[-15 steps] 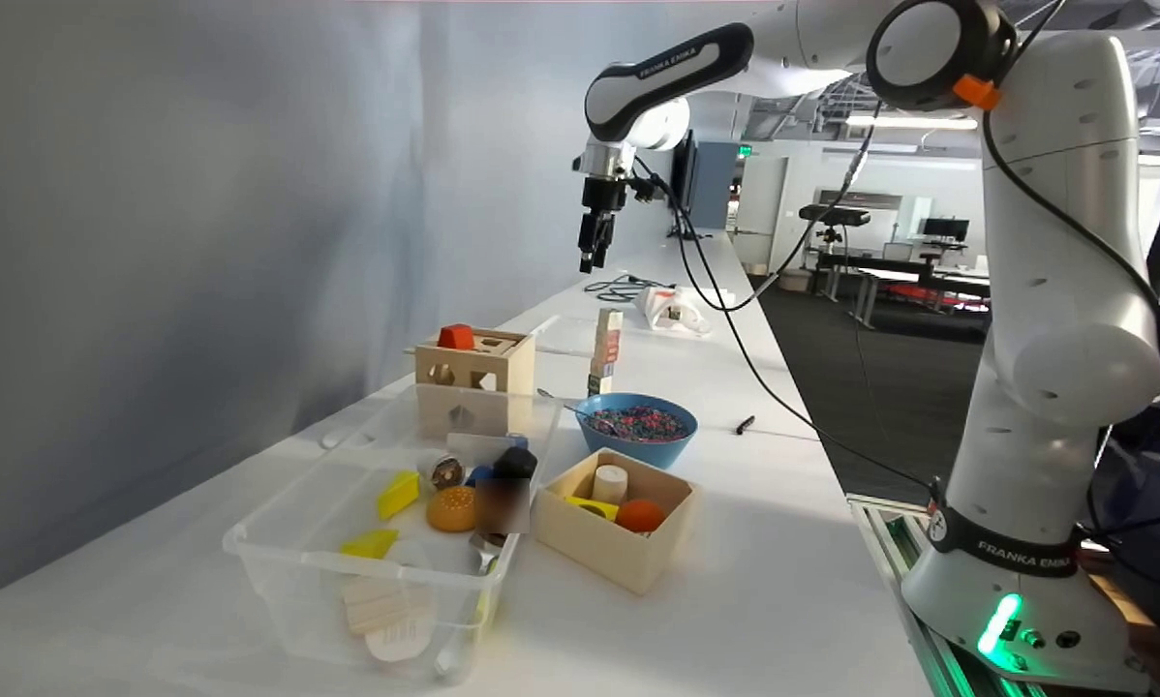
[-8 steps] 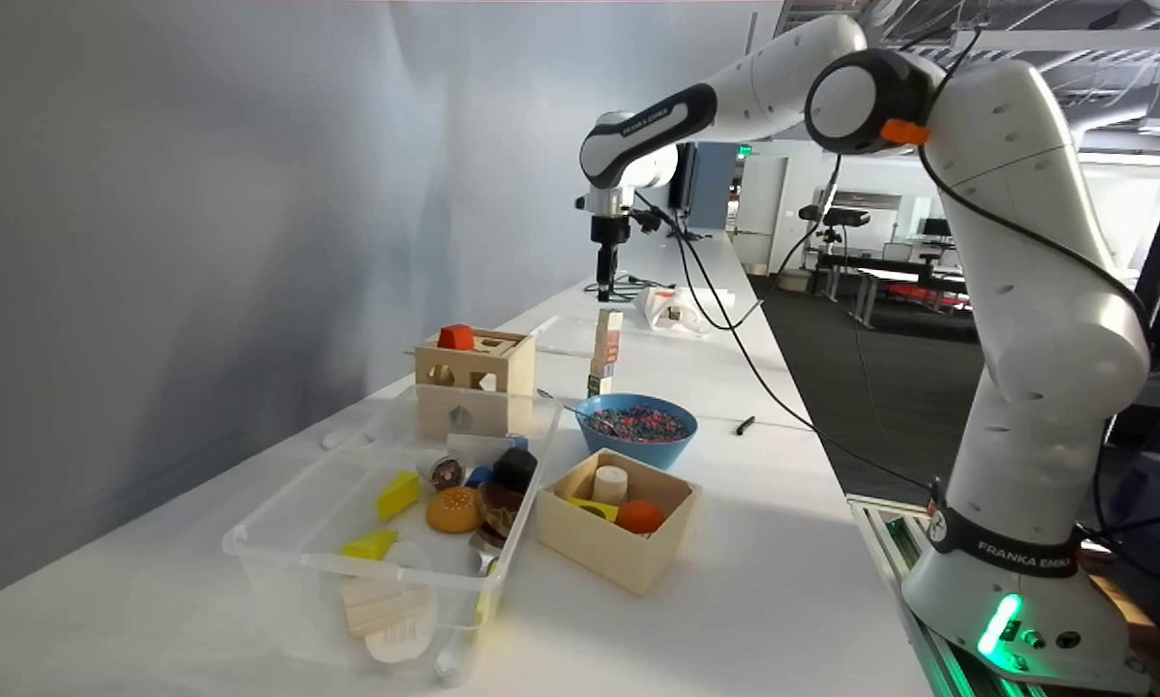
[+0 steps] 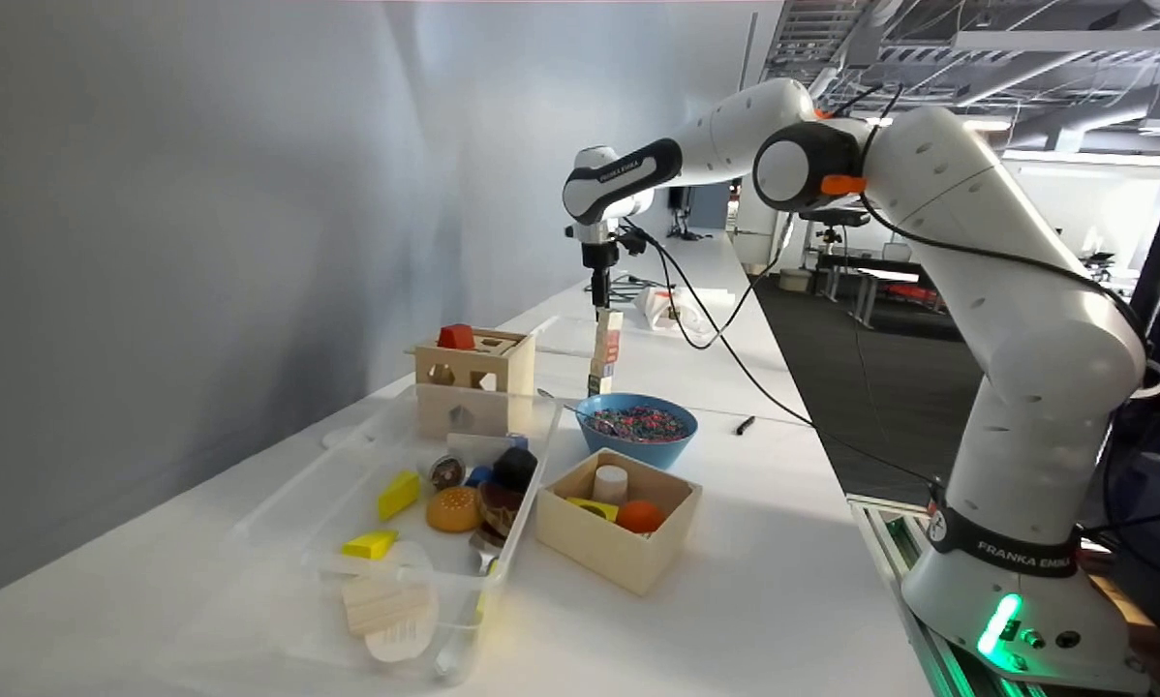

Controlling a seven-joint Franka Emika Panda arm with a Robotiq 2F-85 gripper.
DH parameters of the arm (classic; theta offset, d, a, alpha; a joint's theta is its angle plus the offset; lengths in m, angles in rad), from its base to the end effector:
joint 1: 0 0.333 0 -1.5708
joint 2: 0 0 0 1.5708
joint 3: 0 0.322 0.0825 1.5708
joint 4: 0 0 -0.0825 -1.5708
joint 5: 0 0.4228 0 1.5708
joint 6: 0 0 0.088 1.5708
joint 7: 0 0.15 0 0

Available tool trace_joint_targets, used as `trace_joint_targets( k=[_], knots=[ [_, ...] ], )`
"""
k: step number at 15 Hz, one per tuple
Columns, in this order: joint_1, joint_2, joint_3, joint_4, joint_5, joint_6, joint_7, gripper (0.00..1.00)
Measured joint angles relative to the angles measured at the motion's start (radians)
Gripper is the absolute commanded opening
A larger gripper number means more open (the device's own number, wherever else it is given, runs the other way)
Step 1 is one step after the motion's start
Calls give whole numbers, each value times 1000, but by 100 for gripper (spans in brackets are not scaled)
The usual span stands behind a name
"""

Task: Put the white lid on the transparent bowl

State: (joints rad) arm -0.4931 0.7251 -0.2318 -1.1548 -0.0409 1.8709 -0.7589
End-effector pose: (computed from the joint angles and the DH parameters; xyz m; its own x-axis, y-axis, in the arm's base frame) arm 0.6169 -0.4935 0.3299 0.9872 0.0931 -0.1297 0.1112 -0.9839 0.1401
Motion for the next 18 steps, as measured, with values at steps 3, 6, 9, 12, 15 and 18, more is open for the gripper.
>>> trace_joint_targets(
  k=[3, 6, 9, 12, 15, 18],
  knots=[
    [0, 9, 0, 11, 1, 8, 2, 100],
    [-20, 39, 20, 27, 11, 41, 1, 100],
    [-61, 99, 54, 74, 25, 49, -1, 100],
    [-95, 162, 84, 130, 51, 49, 1, 100],
    [-114, 216, 105, 195, 63, 52, 12, 100],
    [-122, 259, 123, 260, 68, 52, 31, 100]
  ],
)
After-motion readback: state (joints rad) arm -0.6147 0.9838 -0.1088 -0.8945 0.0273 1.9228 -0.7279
